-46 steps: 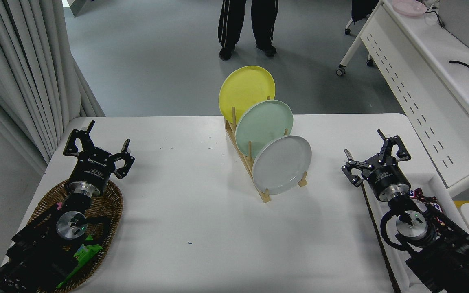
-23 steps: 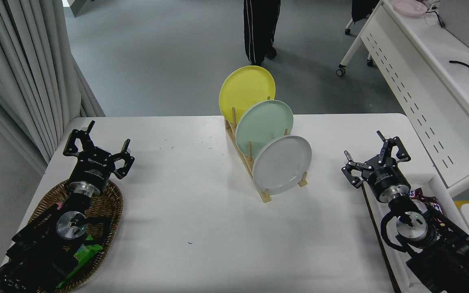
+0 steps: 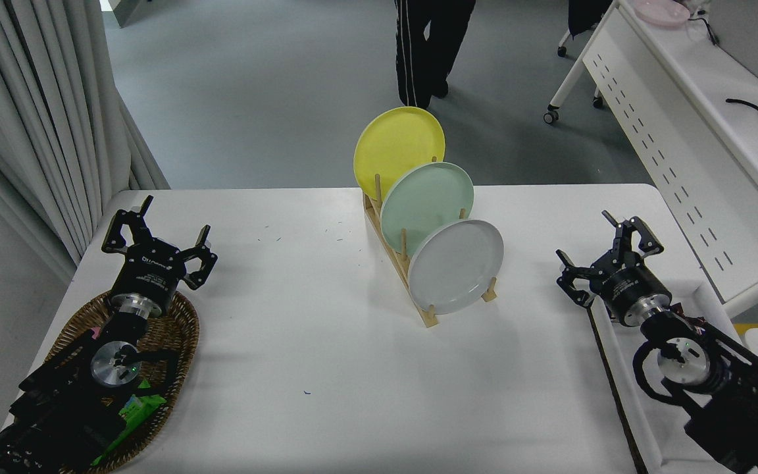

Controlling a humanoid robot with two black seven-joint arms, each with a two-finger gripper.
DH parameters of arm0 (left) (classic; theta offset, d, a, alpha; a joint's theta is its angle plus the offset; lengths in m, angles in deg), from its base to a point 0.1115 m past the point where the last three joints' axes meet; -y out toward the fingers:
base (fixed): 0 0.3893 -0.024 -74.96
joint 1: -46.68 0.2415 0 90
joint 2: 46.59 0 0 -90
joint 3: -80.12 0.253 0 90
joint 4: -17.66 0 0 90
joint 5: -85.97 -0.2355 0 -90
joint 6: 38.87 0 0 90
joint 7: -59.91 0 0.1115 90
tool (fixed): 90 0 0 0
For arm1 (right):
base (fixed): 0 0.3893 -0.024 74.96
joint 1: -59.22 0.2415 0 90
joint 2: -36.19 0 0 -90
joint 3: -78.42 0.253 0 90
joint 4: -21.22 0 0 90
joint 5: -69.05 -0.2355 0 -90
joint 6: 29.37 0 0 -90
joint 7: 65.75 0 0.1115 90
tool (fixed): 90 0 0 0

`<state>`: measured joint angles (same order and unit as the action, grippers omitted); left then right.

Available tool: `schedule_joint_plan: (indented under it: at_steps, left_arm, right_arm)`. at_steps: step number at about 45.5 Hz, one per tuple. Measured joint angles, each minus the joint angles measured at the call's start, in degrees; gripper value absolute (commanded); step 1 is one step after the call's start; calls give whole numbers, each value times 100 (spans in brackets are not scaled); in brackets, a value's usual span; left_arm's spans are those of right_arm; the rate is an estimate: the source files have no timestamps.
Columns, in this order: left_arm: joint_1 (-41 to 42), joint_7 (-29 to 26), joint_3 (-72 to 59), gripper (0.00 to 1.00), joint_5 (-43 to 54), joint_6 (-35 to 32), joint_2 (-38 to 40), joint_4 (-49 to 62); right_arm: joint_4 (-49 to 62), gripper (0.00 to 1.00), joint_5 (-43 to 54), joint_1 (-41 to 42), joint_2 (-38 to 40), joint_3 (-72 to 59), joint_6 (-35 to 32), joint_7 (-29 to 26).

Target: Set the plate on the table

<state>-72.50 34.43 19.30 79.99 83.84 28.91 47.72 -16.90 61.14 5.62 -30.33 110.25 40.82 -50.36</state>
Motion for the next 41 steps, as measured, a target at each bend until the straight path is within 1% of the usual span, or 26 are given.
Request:
schedule_joint_plan:
  at_steps: [7,10,20,27,33,41]
  left_arm:
    - [0,0,0,100,1,0,0,0]
    - [0,0,0,100,1,0,0,0]
    - [0,0,0,100,1,0,0,0]
    - [0,0,0,100,0,0,0,0]
    - [0,0,0,100,0,0,0,0]
    - [0,0,0,100,0,0,0,0]
  right_arm:
    - [-633,100,-842,651,768,-1696,2,-3]
    - [-880,100,-1098,927,1043,-2225,5,-3]
    - [-1513,100,-1544,1770,1725,-3486,11,-2]
    - [-1812,100,-1675,2363,1957,-4326,11,-98]
    - [-1924,100,-1699,2588,1980,-4536,8,-410]
    - [-2014,100,-1565,2880,1730,-4651,99,-773]
